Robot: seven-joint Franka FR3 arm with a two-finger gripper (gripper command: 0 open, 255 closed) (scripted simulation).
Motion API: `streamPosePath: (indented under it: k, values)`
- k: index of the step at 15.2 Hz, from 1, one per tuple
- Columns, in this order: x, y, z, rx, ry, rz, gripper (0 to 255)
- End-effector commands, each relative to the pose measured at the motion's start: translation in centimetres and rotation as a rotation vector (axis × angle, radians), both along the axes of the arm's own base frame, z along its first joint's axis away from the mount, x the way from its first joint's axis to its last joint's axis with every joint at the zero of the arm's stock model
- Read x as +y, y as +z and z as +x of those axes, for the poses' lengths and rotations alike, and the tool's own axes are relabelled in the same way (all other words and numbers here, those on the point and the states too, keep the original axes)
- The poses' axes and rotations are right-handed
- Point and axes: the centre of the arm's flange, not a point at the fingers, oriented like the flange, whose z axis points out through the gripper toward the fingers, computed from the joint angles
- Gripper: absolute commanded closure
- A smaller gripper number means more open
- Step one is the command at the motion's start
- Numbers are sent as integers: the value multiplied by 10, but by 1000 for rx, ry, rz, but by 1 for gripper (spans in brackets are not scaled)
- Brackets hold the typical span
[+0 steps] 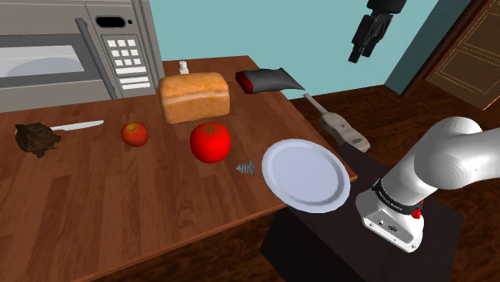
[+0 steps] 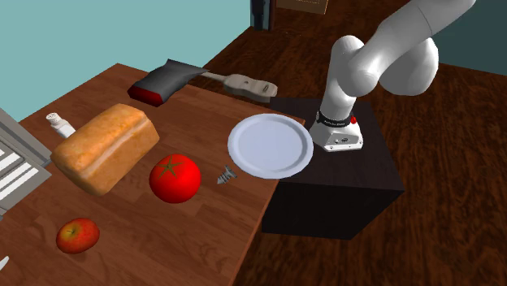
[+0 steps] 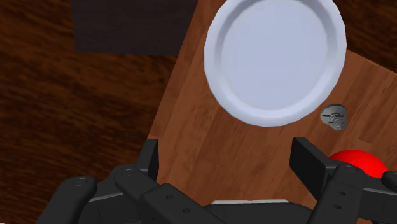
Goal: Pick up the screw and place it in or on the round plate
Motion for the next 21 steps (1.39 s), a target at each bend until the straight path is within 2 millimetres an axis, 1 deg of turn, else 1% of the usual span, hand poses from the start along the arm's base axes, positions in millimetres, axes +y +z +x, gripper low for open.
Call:
streamPosePath:
  k: [1,21]
  values:
    - [0,0,0,0,0,0,0]
    - [203,-169,36,-34,0,-28,0]
